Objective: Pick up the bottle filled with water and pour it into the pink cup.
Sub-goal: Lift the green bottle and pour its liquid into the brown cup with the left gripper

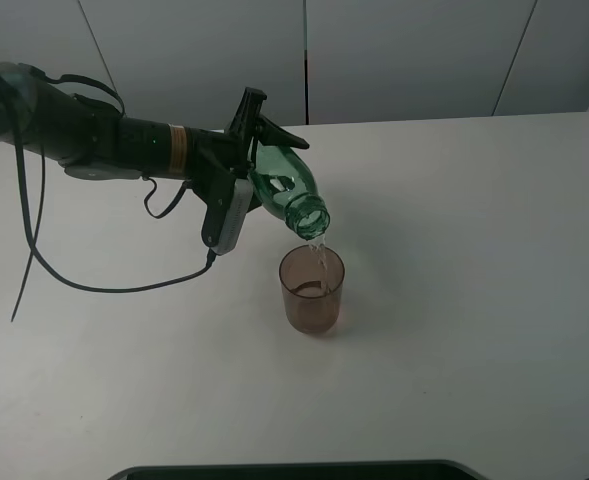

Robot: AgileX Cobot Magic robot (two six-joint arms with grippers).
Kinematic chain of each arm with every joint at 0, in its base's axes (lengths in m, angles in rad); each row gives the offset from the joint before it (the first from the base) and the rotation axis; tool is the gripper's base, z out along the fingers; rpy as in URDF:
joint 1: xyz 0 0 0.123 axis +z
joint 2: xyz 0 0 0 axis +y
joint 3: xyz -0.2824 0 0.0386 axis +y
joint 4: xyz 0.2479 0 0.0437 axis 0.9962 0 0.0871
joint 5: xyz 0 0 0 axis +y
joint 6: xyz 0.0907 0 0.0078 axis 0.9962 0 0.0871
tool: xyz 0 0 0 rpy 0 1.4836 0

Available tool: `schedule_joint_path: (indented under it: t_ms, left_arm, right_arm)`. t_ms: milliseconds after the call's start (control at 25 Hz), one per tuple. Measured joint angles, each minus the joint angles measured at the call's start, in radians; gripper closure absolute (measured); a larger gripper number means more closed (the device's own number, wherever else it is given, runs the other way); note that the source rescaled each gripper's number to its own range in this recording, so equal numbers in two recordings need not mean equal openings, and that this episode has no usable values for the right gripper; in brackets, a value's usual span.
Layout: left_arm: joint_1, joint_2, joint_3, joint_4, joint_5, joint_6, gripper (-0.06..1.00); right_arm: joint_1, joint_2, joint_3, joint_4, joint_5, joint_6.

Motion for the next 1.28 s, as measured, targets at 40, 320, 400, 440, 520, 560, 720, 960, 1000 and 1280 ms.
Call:
schedule_joint_path:
  t_ms: [40, 320, 400, 440, 520, 560, 720, 960, 1000, 1280]
  left_arm:
    - [0.000, 0.000, 0.000, 0.000, 0.000, 0.000, 0.94]
    - [0.000, 0.000, 0.000, -0.004, 0.000, 0.000, 0.94]
    - [0.000, 0.000, 0.000, -0.004, 0.000, 0.000, 0.94]
    - [0.000, 0.000, 0.000, -0.004, 0.000, 0.000, 0.94]
    - [0.000, 0.000, 0.000, -0.004, 0.000, 0.002, 0.94]
    - [0.000, 0.000, 0.000, -0.004, 0.000, 0.004, 0.94]
    - [0.000, 0.000, 0.000, -0.006, 0.000, 0.004, 0.94]
    - [0.000, 0.000, 0.000, -0.006, 0.000, 0.008, 0.94]
    - [0.000, 0.000, 0.000, -0.006, 0.000, 0.008, 0.94]
    - [0.000, 0.000, 0.000, -0.006, 0.000, 0.025, 0.94]
  right_arm:
    - [0.000, 0.000, 0.000, 0.000, 0.000, 0.000]
    - [0.000, 0.000, 0.000, 0.000, 0.000, 0.000]
    - [0.000, 0.000, 0.000, 0.000, 0.000, 0.000]
    - [0.000, 0.000, 0.000, 0.000, 0.000, 0.000]
    - [0.000, 0.000, 0.000, 0.000, 0.000, 0.000]
    - [0.000, 0.000, 0.000, 0.000, 0.000, 0.000]
    - [0.000, 0.000, 0.000, 0.000, 0.000, 0.000]
    - [0.000, 0.000, 0.000, 0.000, 0.000, 0.000]
    - [0.000, 0.000, 0.000, 0.000, 0.000, 0.000]
    - [0.000, 0.000, 0.000, 0.000, 0.000, 0.000]
